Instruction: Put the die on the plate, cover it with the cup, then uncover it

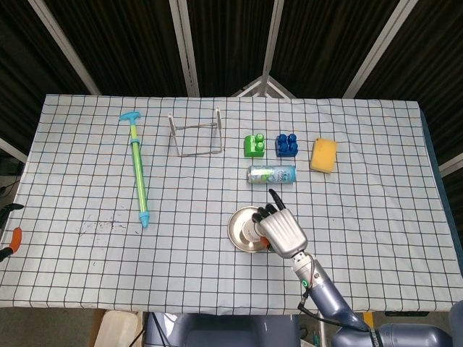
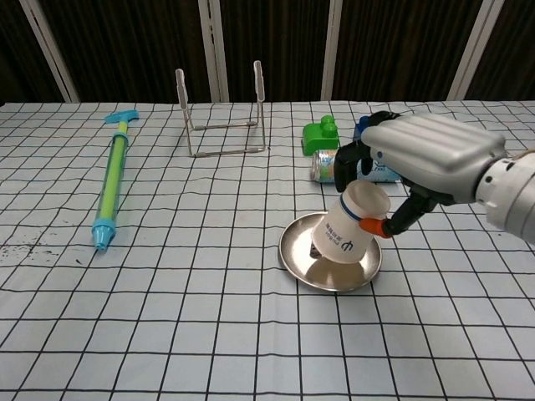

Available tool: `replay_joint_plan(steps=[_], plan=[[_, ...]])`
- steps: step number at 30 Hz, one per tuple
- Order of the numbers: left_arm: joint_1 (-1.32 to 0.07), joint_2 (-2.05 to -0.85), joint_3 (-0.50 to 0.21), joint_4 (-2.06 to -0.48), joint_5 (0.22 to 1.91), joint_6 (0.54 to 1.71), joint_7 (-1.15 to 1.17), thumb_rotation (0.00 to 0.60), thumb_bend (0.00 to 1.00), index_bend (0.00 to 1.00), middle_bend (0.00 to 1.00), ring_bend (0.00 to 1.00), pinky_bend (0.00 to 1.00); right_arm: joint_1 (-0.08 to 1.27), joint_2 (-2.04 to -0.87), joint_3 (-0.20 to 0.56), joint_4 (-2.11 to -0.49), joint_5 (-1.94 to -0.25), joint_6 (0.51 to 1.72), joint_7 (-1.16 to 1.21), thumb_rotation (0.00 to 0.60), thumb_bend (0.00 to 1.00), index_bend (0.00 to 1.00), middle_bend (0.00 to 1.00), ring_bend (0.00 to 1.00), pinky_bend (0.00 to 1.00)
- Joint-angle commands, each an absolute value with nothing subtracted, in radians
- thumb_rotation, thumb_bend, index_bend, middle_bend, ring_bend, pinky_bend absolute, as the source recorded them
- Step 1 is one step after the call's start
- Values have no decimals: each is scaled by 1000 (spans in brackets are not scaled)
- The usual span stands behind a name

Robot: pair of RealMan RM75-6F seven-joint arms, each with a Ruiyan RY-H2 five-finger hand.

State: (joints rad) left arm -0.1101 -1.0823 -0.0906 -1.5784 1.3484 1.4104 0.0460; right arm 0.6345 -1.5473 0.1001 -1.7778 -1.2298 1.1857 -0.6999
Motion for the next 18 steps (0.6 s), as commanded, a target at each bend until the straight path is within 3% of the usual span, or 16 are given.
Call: replay_joint_plan(steps=[1, 18], plan=[[-111, -1082, -90, -1579, 1349, 1409, 47, 600, 674, 272, 0, 0, 95, 653, -1573, 118, -1752, -1213, 1164, -701, 600, 405, 436, 573, 337, 0], [-109, -1077, -92, -1576, 1346, 1409, 34, 600, 674, 272, 0, 0, 95, 699, -1652, 121, -1626, -1202, 1110, -721, 600, 405, 436, 573, 337, 0]])
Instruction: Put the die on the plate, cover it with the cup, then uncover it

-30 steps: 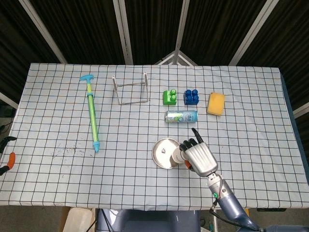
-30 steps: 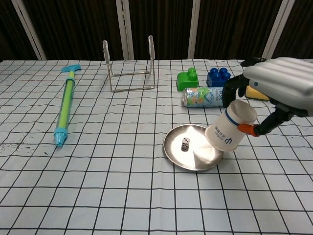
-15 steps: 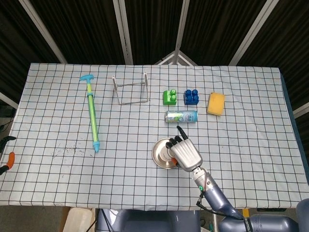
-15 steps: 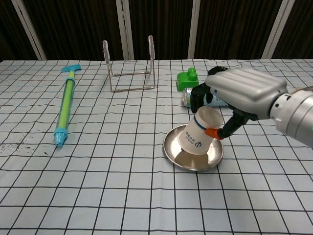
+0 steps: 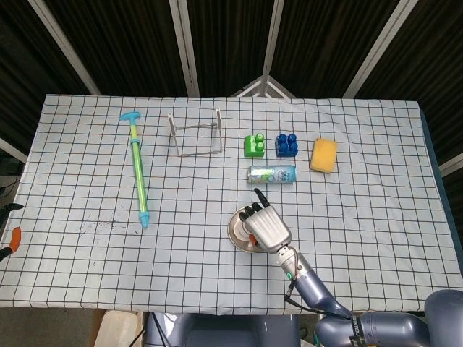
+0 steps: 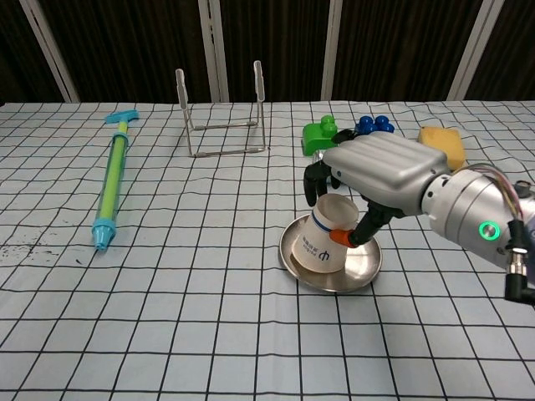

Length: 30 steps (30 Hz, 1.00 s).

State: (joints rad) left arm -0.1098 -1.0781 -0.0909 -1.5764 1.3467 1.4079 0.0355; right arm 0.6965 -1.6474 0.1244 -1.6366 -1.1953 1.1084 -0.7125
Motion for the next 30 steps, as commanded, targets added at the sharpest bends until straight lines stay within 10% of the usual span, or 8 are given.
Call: replay_joint_plan(steps=[1, 30], plan=[[-109, -1077, -92, -1576, 1345, 1409, 33, 600, 674, 273, 0, 0, 95, 700, -1652, 120, -1624, -1203, 1111, -722, 600, 405, 436, 573, 337, 0], [-111, -1078, -89, -1578, 1345, 1405, 39, 600, 674, 273, 0, 0, 95, 698, -1603, 110, -1679, -1160, 1085, -734, 600, 319, 259, 325, 204, 0]])
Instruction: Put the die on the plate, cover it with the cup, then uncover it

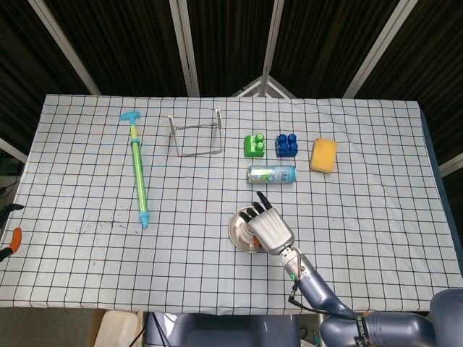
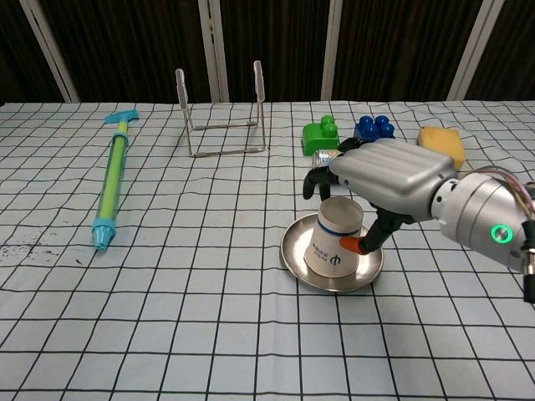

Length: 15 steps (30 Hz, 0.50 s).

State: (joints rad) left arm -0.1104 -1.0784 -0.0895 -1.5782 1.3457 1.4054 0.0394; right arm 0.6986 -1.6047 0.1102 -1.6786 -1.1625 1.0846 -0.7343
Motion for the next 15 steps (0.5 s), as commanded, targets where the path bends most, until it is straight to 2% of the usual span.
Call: replay_joint_plan(steps=[1, 9, 15], plan=[[-111, -1079, -89, -1578, 1345, 1404, 40, 600, 674, 273, 0, 0, 95, 697, -1601, 109, -1680, -1159, 1085, -735, 600, 319, 259, 325, 204, 0], [-112, -1080, -89, -1578, 1345, 1403, 43, 600, 674, 275, 0, 0, 95, 696, -1590, 107, -1682, -1150, 1085, -735, 600, 319, 262, 329, 204, 0], [-114, -1082, -87, -1579, 1346, 1400, 49, 600, 674, 276, 0, 0, 95, 695, -1589, 107, -1677, -1157, 1095, -734, 600, 318, 305, 378, 204, 0]])
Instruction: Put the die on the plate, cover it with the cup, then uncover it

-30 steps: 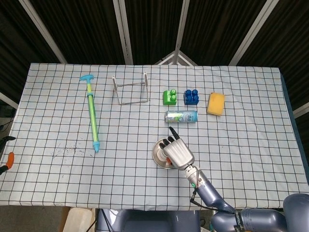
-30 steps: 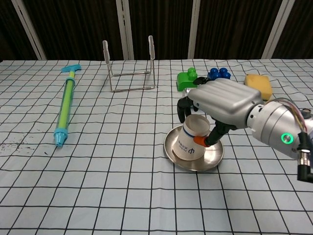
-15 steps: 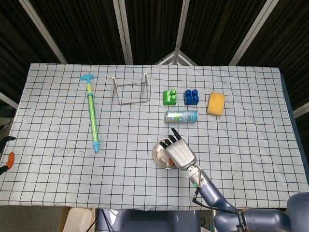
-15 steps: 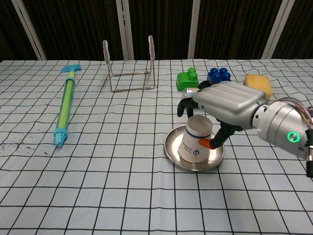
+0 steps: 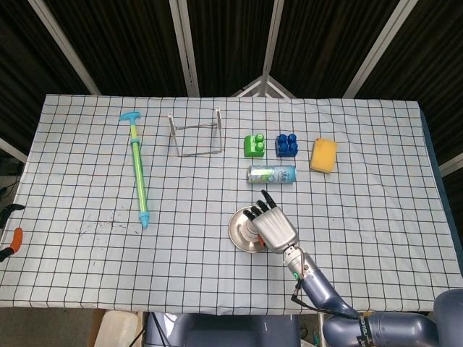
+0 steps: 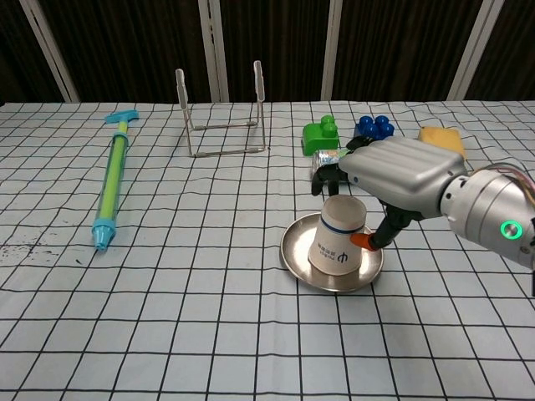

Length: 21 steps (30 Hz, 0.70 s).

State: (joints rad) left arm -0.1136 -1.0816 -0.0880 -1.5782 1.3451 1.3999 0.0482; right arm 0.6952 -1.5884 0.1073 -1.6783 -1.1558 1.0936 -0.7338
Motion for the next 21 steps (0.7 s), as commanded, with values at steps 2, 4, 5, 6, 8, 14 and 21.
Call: replay_joint_plan(steps=[2, 4, 5, 6, 8, 14, 21], plan=[[-114, -1082, -87, -1580, 1347, 1401, 51, 600, 674, 277, 0, 0, 95, 696, -1589, 108, -1673, -1158, 1096, -734, 600, 319, 321, 401, 205, 0], [-113, -1082, -87, -1580, 1347, 1402, 51, 600, 674, 278, 0, 0, 95, 696, -1589, 107, -1670, -1158, 1096, -733, 600, 318, 334, 416, 209, 0], [-113, -1082, -88, -1580, 1346, 1402, 51, 600, 674, 279, 0, 0, 95, 695, -1588, 105, -1668, -1159, 1095, -732, 600, 318, 340, 421, 212, 0], [-113, -1082, -88, -1580, 1345, 1402, 51, 600, 674, 279, 0, 0, 95, 695, -1588, 104, -1666, -1158, 1094, -731, 600, 319, 345, 426, 214, 0], [-113, -1082, -87, -1580, 1345, 1401, 52, 600, 675, 280, 0, 0, 95, 694, -1587, 102, -1664, -1157, 1092, -728, 600, 319, 363, 443, 222, 0], [-115, -1083, -86, -1581, 1347, 1399, 56, 600, 674, 287, 0, 0, 95, 694, -1588, 100, -1660, -1161, 1091, -722, 600, 319, 423, 502, 256, 0], [-114, -1082, -85, -1581, 1349, 1402, 54, 600, 674, 289, 0, 0, 95, 690, -1585, 93, -1654, -1179, 1096, -704, 600, 395, 536, 566, 302, 0]])
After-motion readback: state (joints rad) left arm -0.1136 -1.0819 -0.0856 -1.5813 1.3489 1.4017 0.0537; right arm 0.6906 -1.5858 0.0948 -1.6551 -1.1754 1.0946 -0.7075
